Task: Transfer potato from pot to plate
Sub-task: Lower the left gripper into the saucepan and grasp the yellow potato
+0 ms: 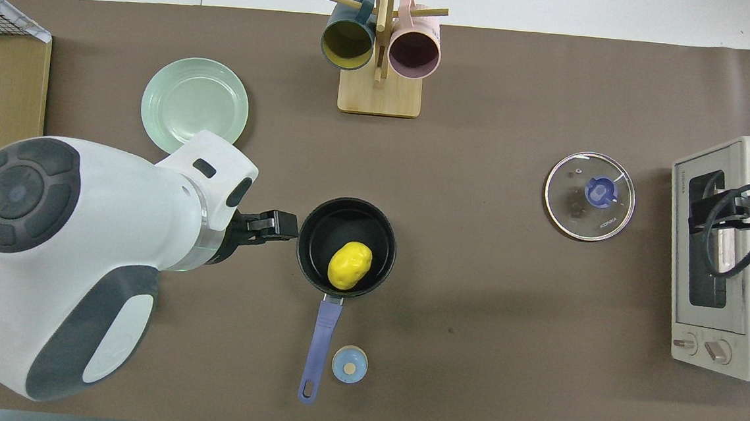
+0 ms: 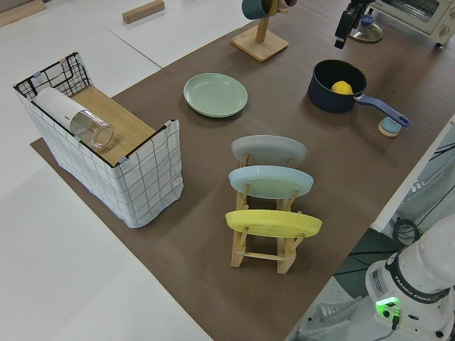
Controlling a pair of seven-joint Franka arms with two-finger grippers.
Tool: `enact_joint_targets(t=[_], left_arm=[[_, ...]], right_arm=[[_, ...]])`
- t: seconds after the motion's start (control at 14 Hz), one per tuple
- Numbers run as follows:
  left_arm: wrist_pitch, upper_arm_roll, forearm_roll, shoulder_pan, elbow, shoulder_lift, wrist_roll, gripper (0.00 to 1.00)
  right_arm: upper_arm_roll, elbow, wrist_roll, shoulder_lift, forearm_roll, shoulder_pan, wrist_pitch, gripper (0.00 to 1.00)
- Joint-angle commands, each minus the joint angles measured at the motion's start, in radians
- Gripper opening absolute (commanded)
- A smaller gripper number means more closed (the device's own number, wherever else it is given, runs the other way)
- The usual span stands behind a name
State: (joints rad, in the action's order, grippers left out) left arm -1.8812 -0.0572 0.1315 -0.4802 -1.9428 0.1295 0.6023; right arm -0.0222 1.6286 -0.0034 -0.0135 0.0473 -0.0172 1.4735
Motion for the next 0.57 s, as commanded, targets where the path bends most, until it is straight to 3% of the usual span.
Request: enact_joint_targets(t=[0.0,0.5], left_arm=[[-0.065,0.017,0.014,-0.058,-0.011,-0.056,0.048,1.00],[-0.243,0.017,-0.001,-0.142,-0.013,-0.240,0.241,1.00]], right_arm=[[-0.001,0.004,0.014,0.001,-0.023,-0.015,0.021,1.00],[0.001,0.022,0.014,-0.013,-0.024,-0.012,0.021,1.00]])
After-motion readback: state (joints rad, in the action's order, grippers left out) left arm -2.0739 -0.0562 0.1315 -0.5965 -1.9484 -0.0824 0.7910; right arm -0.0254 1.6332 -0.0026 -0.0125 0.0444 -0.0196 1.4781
